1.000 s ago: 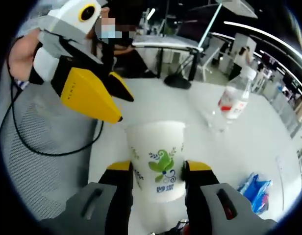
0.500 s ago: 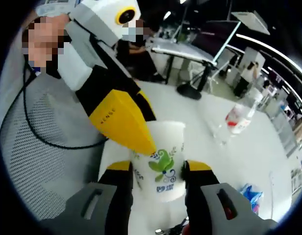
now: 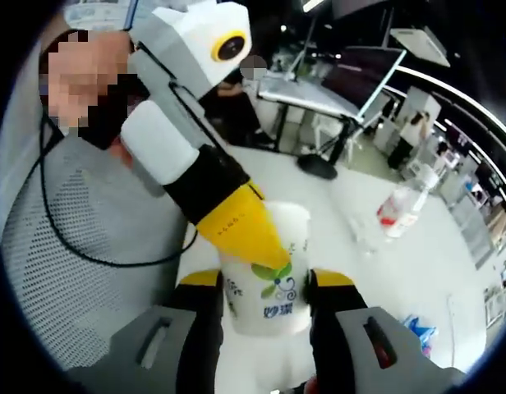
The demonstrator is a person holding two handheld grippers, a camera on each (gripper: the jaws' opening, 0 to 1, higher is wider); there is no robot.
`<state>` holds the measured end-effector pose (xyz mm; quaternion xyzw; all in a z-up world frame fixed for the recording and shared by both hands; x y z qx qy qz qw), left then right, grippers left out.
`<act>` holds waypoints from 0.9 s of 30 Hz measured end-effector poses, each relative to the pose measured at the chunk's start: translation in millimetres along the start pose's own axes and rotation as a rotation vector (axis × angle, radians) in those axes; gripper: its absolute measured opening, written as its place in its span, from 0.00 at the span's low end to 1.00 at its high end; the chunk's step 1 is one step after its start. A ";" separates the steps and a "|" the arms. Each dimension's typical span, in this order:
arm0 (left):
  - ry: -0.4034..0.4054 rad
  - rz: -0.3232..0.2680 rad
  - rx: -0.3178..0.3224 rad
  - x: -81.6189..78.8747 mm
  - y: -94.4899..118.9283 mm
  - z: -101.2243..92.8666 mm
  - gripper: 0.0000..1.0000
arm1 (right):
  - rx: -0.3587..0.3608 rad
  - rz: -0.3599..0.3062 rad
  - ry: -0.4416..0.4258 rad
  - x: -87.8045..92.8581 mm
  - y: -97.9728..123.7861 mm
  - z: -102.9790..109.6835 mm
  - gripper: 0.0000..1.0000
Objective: Arrange the tabletop items into an orderly group along one side of the table until the central work area is clear of visible clutter.
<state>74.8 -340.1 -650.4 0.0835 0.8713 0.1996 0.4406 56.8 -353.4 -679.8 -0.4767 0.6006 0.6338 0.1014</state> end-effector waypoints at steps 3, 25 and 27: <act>0.012 -0.007 0.025 -0.8 -0.4 -4.6 0.04 | 0.001 0.001 -0.008 1.9 -0.2 0.4 0.39; -0.016 0.035 0.075 1.3 -13.9 -14.2 0.00 | 0.080 0.015 -0.163 24.2 16.5 -6.2 0.49; -0.029 0.044 0.077 2.2 -15.1 -14.9 0.00 | 0.092 0.014 -0.192 28.1 20.5 -7.4 0.49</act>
Point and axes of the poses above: the point that each gripper's makers call its tool centre point, and the gripper's own axes: y roughly backward along the fingers, z roughly to its left, x roughly out of its underside, the point moved 2 cm from there along y, roughly backward along the fingers, and after that the axes turned 5 degrees about -y, right-handed, at the moved point
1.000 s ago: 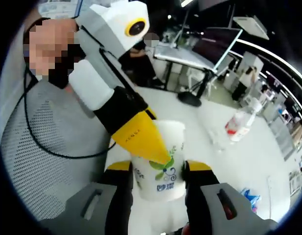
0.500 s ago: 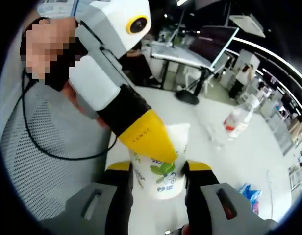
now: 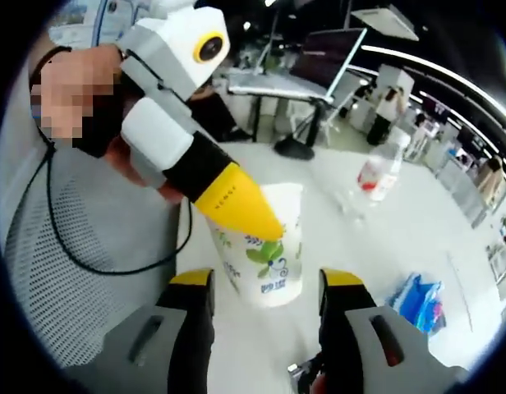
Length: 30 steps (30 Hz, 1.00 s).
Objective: Arrange the tabletop items into an orderly group along one side of the table until the central work area is clear of visible clutter.
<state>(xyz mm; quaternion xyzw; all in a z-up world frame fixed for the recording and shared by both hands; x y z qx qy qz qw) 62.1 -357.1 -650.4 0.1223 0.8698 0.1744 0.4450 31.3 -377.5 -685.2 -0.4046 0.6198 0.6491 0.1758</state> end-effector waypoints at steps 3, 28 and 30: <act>-0.005 0.010 0.005 1.3 -2.4 -0.7 0.00 | 0.020 0.005 -0.032 6.6 5.6 -2.9 0.49; -0.398 0.158 -0.040 -10.1 -26.8 3.3 0.00 | 0.273 0.010 -0.410 72.0 73.7 -38.5 0.49; -0.424 0.167 -0.039 -12.0 -30.3 3.5 0.00 | 0.294 0.003 -0.435 74.3 78.0 -43.1 0.49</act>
Point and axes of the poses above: the point that each gripper's makers call its tool centre point, and the gripper's own axes: y roughly backward along the fingers, z roughly to its left, x roughly out of its underside, the point moved 2 cm from there along y, roughly backward along the fingers, and after that the axes turned 5 degrees about -y, right-handed, at the moved point
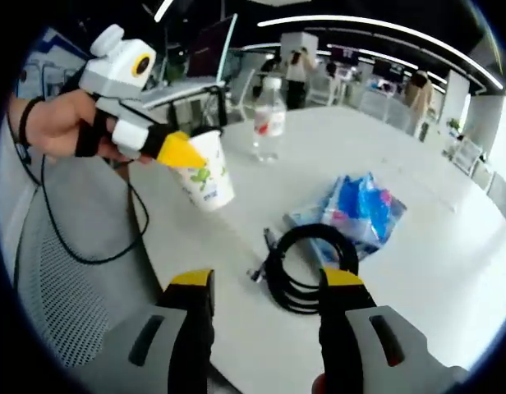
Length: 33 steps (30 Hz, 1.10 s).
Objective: Arrange the tabletop items into an orderly group along one side of the table until the central work area is clear of visible clutter.
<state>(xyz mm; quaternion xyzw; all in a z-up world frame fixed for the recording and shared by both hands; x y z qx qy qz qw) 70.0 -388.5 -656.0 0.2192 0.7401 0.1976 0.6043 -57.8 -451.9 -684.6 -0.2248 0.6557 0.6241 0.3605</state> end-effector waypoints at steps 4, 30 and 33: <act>-0.033 0.013 0.006 -3.7 -5.2 0.0 0.00 | 0.031 -0.015 -0.050 -0.1 5.0 -10.7 0.49; -0.398 0.139 -0.012 -17.7 -43.3 16.3 0.00 | 0.137 -0.025 -0.203 24.6 29.4 -41.7 0.49; -0.395 0.150 -0.010 -19.5 -51.3 22.9 0.00 | 0.139 -0.022 -0.216 28.1 31.5 -42.4 0.49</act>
Point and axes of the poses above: the point that each gripper's makers call its tool centre point, and the gripper's own axes: y roughly backward along the fingers, z roughly to its left, x roughly out of its underside, the point moved 2 cm from there along y, roughly backward along the fingers, and after that the axes turned 5 degrees about -y, right-handed, at the moved point
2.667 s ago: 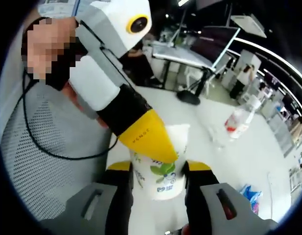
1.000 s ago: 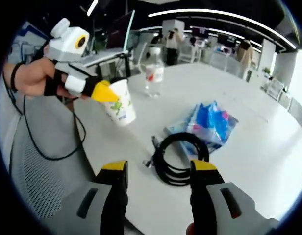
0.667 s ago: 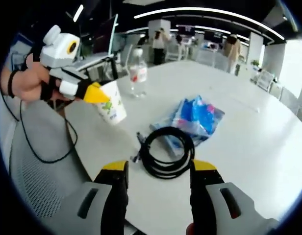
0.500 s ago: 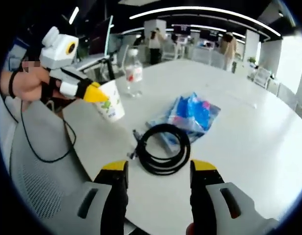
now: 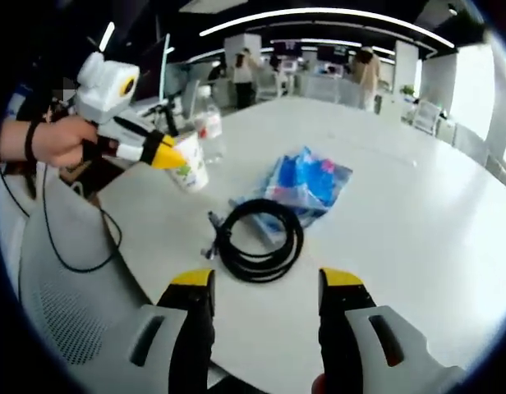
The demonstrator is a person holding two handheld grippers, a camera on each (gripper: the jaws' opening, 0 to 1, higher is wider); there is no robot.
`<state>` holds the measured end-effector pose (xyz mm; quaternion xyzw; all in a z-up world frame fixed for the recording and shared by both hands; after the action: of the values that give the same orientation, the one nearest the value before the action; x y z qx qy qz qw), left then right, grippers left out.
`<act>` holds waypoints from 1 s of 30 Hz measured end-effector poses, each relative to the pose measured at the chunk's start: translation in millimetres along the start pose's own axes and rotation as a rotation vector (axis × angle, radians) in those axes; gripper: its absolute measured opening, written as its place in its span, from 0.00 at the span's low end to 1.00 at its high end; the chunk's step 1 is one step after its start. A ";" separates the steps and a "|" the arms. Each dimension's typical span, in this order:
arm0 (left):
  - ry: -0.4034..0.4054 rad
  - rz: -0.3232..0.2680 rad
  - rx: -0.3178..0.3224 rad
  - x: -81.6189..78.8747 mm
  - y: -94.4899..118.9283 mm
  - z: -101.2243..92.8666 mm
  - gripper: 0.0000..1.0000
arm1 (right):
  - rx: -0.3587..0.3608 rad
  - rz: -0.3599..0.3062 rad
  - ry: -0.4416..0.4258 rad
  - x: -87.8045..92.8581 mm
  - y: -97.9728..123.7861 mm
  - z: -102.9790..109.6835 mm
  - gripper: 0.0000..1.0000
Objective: Arrange the tabletop items into an orderly group along one side of the table until the central work area is clear of visible clutter.
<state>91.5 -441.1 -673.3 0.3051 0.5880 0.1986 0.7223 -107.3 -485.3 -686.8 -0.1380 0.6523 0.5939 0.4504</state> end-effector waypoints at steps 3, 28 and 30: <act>-0.036 0.026 -0.012 1.7 -5.8 6.2 0.00 | 0.005 0.006 -0.015 3.7 1.4 -2.4 0.49; -0.076 0.095 -0.045 -8.5 -44.3 50.9 0.00 | 0.033 0.004 -0.099 14.1 7.7 -21.4 0.48; -0.076 0.099 -0.052 -9.9 -48.3 55.3 0.00 | 0.034 0.005 -0.102 14.7 8.4 -22.1 0.48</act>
<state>139.5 -494.5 -691.8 0.3222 0.5388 0.2378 0.7412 -130.8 -497.9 -694.8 -0.0984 0.6388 0.5902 0.4837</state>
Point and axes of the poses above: the point that each gripper's makers call its tool centre point, and the gripper's own axes: y roughly backward along the fingers, z roughly to its left, x roughly out of its underside, the point moved 2 cm from there along y, roughly backward along the fingers, and after that the axes turned 5 degrees about -y, right-handed, at the moved point
